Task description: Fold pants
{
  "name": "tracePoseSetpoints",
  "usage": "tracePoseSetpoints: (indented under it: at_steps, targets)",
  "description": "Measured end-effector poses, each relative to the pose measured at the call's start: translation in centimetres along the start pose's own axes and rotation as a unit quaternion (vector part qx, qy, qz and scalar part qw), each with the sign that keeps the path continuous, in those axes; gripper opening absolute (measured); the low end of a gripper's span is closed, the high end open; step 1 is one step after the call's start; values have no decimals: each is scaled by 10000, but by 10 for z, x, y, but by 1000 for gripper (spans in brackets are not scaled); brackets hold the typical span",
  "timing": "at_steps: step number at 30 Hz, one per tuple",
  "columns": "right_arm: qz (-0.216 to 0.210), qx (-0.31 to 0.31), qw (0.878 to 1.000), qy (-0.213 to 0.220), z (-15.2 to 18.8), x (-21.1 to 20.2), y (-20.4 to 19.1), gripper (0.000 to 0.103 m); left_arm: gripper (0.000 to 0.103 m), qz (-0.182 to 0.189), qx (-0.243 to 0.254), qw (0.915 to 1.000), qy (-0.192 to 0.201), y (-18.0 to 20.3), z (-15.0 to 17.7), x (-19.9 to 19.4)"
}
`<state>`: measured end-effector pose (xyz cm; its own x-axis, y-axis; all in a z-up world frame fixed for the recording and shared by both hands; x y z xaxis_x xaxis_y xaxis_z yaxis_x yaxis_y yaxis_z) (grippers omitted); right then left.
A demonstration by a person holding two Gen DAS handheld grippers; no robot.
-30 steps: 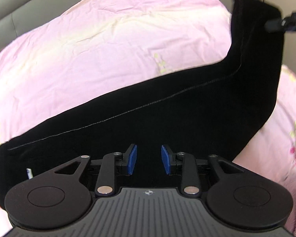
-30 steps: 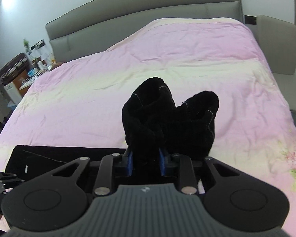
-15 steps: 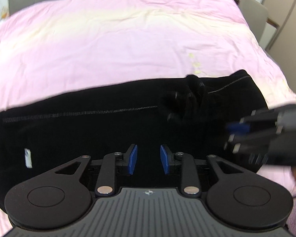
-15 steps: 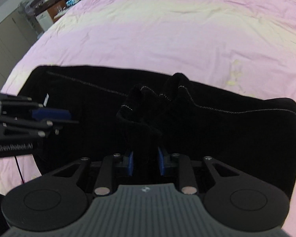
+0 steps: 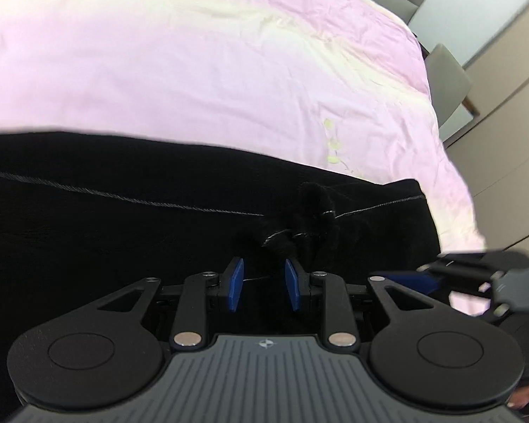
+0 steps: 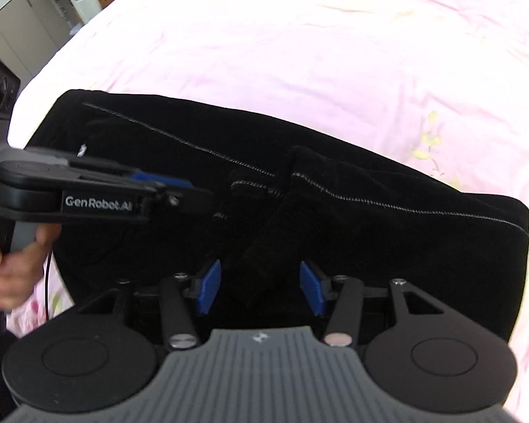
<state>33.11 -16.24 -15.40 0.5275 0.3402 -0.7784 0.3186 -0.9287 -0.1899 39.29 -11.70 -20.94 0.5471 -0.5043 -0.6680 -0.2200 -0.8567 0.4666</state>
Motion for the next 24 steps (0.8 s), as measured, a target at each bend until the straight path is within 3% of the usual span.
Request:
tracePoseSetpoints:
  at_steps: [2, 5, 9, 13, 17, 24]
  targets:
    - [-57, 164, 9998, -122, 1, 15, -1, 59, 31, -27, -162, 9998, -102, -5, 2, 10]
    - [-8, 268, 9992, -285, 8, 35, -4, 59, 31, 112, -427, 9989, -171, -9, 2, 19]
    - [153, 370, 9985, -373, 14, 51, -3, 58, 11, 43, -273, 9994, -218, -7, 0, 25]
    - [211, 456, 9982, -334, 16, 52, 2, 42, 8, -294, 413, 9987, -15, 4, -2, 23]
    - [119, 512, 9983, -260, 16, 42, -2, 20, 8, -438, 1124, 9927, 60, 17, 5, 17]
    - [-176, 700, 9974, -8, 10, 5, -13, 15, 15, -290, 879, 9954, 246, 2, -16, -29]
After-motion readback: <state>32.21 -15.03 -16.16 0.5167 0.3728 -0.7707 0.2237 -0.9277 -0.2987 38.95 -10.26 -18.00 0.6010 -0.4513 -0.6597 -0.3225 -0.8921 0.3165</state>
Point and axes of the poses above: each gripper's, at about its wrist camera, not at the fingertips, and x roughly the way its jaws point, y to its right, z to its underside, the point moved 6 cm from there along x, roughly the way its jaws point, and after that the axes turned 14 degrees about y, right-handed, at the moved point
